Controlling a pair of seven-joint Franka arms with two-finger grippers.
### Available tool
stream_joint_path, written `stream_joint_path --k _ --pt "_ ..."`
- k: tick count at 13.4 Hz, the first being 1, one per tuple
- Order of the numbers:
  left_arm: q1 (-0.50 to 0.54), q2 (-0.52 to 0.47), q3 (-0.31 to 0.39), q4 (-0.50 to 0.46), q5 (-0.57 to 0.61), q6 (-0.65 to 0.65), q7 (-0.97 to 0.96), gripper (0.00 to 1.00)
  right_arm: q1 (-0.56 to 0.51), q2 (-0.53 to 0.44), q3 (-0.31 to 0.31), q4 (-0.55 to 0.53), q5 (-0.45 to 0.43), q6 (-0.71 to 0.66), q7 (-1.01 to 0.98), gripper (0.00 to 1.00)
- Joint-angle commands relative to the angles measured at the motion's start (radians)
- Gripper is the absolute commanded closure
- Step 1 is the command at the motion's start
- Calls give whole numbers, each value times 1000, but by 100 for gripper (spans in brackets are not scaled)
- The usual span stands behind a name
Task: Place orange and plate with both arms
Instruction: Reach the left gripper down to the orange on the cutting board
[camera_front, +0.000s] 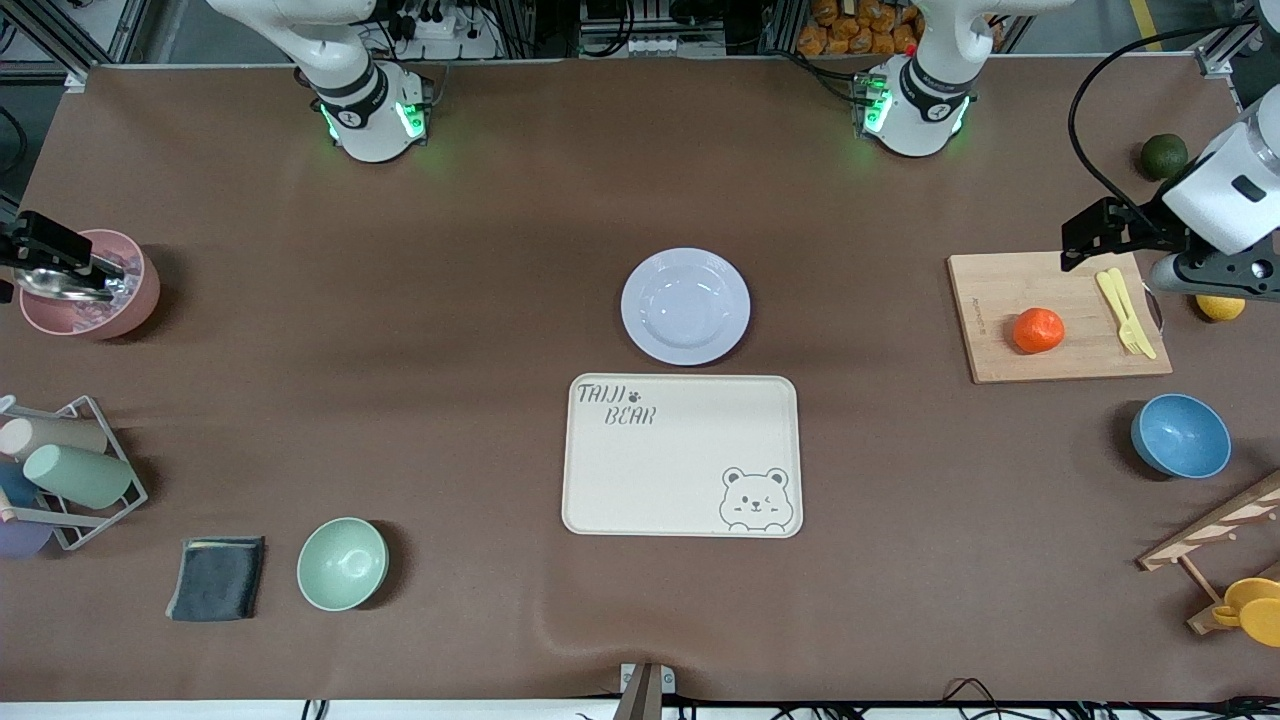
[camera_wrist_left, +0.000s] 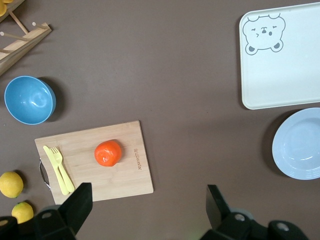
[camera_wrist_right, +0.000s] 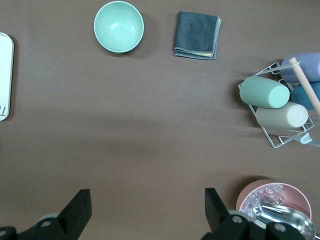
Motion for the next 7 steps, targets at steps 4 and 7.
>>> stream_joint_path --k 4,7 --pt "-2 -4 3 13 -9 -24 12 0 -15 -21 17 -4 -22 -38 18 0" --pt "3 37 3 13 -7 -24 18 0 -21 -19 15 -4 -17 -38 18 0"
